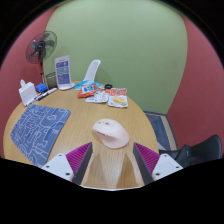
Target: Arrange mouse
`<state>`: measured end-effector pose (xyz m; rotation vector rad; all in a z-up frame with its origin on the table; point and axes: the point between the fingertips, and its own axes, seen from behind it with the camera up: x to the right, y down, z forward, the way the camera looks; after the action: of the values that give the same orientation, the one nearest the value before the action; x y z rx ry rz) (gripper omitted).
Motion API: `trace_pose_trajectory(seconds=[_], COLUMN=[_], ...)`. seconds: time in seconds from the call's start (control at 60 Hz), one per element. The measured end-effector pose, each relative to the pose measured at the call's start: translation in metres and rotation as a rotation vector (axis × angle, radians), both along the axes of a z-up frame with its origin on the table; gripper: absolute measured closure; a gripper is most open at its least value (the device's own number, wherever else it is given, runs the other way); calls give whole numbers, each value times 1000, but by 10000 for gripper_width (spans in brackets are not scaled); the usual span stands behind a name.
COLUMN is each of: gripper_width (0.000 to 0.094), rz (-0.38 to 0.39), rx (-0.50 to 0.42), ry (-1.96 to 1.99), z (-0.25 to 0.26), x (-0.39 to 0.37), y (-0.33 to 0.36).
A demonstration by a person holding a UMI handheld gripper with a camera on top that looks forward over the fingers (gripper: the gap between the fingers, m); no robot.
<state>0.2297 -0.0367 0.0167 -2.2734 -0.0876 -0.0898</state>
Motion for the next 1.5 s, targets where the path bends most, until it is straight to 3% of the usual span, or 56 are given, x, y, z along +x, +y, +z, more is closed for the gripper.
trace_pose_trajectory(seconds=[0.417, 0.467, 0.533, 0.817, 0.95, 1.1, 1.25, 1.35, 1.5], gripper_width=[142, 189, 392, 542, 543, 544, 544, 546, 545], rz=[28, 27, 34, -11, -93, -204, -179, -95, -33], rx=[38, 42, 50, 65, 146, 327, 467, 412, 185], ry=[39, 57, 83, 52, 18, 36, 83, 135, 178], z=[-23, -24, -25, -16, 44, 173, 262, 231, 89], x=[12, 10, 2, 3, 16, 7, -89, -190, -293], y=[95, 101, 105, 104, 98, 93, 74, 77, 64])
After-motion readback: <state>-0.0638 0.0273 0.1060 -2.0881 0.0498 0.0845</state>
